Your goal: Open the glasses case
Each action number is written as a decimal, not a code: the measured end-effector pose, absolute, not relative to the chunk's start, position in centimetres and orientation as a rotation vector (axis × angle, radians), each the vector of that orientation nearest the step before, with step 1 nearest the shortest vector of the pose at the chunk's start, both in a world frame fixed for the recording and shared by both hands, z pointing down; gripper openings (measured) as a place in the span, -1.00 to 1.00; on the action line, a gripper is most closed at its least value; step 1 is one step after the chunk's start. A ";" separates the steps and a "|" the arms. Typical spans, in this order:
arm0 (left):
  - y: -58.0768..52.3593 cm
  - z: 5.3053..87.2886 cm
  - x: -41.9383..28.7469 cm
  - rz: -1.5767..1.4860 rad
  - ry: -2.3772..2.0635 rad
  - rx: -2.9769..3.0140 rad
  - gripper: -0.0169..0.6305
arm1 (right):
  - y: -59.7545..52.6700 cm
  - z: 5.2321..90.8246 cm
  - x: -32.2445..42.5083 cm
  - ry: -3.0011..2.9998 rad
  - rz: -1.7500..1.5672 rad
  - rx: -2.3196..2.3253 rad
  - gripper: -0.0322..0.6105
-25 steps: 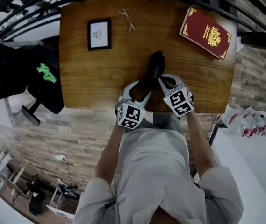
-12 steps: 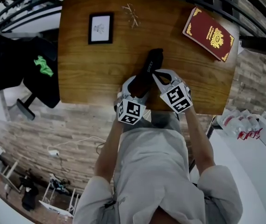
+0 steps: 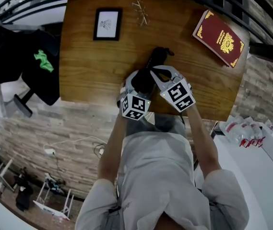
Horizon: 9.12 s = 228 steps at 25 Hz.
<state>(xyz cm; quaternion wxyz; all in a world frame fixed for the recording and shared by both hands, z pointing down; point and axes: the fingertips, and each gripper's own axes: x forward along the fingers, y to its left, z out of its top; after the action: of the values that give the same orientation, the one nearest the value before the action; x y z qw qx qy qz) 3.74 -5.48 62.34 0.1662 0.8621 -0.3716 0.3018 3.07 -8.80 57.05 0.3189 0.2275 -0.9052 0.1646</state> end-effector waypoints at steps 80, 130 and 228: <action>-5.5 59.9 3.1 0.676 -1.008 2.406 -0.02 | -6.3 55.7 4.3 -2.342 0.499 0.608 -0.89; -2.4 63.1 1.8 0.793 -0.911 2.374 -0.02 | -10.4 58.6 6.7 -2.227 0.519 0.667 -0.89; -6.9 60.8 0.7 0.899 -1.026 2.376 -0.50 | -8.6 56.7 2.0 -2.345 0.405 0.681 -0.89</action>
<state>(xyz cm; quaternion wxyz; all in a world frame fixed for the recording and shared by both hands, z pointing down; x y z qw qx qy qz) 0.72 -6.86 60.77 0.1996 0.8498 -0.3671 0.3214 2.03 -8.57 56.68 0.3271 0.2599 -0.8953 0.1545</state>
